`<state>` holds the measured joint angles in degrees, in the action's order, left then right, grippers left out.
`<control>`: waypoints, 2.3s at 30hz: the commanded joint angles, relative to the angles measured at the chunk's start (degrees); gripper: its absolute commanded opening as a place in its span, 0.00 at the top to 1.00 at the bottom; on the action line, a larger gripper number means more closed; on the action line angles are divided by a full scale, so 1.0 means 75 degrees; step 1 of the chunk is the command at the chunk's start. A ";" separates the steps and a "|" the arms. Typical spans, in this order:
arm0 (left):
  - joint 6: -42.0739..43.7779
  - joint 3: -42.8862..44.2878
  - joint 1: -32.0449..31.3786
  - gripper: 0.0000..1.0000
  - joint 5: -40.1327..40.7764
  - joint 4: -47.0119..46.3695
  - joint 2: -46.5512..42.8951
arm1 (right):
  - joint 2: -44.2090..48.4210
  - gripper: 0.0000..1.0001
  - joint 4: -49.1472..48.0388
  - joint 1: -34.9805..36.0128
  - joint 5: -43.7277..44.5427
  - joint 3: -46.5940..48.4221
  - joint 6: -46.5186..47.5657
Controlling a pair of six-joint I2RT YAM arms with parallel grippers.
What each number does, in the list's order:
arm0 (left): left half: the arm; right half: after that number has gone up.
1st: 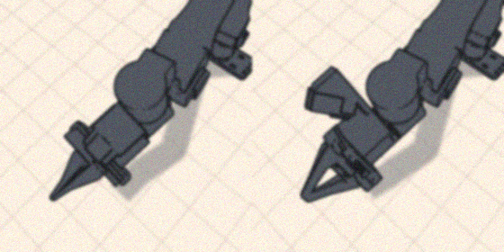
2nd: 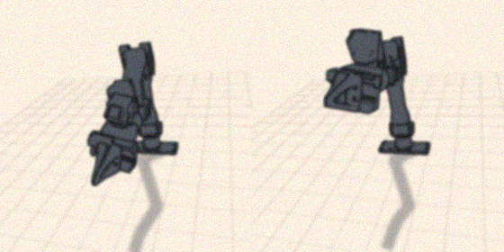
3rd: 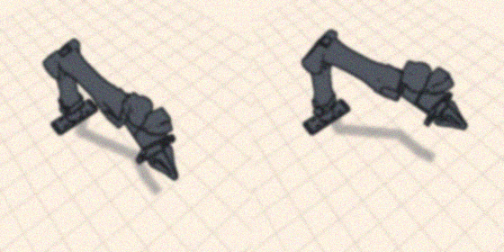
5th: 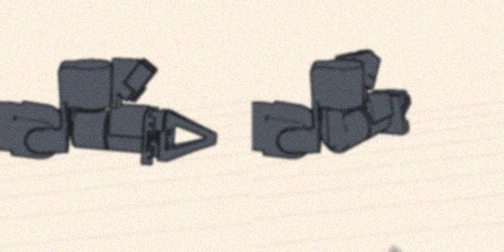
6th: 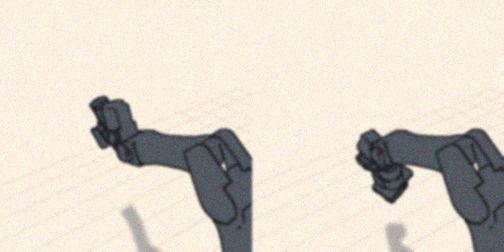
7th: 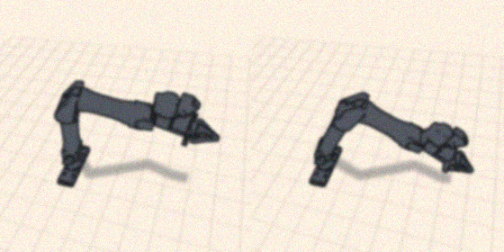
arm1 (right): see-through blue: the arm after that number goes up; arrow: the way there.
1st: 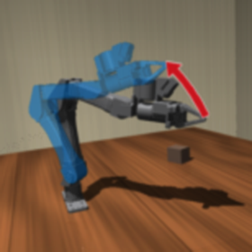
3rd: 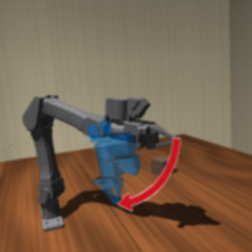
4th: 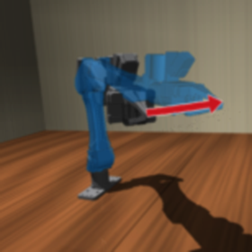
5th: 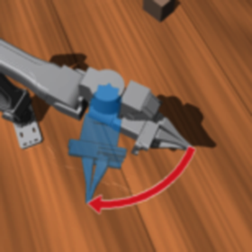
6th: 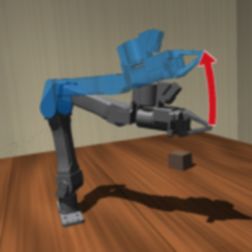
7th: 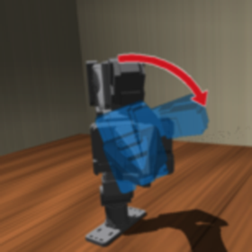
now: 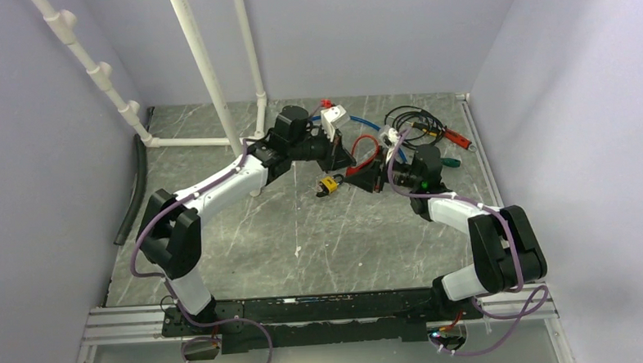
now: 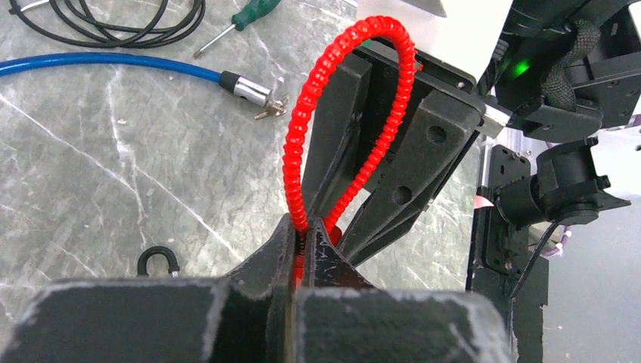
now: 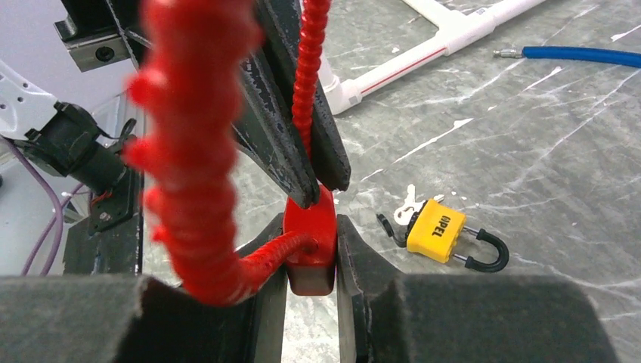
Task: Lock with the key
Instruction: Lock the lock.
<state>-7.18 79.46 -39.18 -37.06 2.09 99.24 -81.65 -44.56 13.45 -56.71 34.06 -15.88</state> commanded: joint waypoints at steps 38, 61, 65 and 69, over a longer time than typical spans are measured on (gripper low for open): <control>-0.0353 -0.0038 0.1139 0.22 -0.1313 0.0918 -0.1125 | -0.0395 1.00 -0.3802 -0.0505 -0.0163 -0.0315 -0.2284; -0.2354 -0.0890 0.0864 0.36 -0.3220 -0.1955 -0.0734 | -0.0761 1.00 -0.4241 0.0581 -0.1336 -0.0058 -0.2535; -0.2271 -0.0855 0.0765 0.43 -0.3181 -0.1842 -0.0663 | -0.0763 1.00 -0.4208 0.0579 -0.1368 -0.0013 -0.2550; -0.2234 -0.0798 0.0685 0.52 -0.3222 -0.1750 -0.0561 | -0.0770 1.00 -0.4291 0.0590 -0.1458 0.0017 -0.2664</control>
<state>-23.53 73.06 -33.34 -59.20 -8.95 94.56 -87.55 -71.29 17.67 -66.13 31.88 -34.85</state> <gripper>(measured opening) 0.505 0.261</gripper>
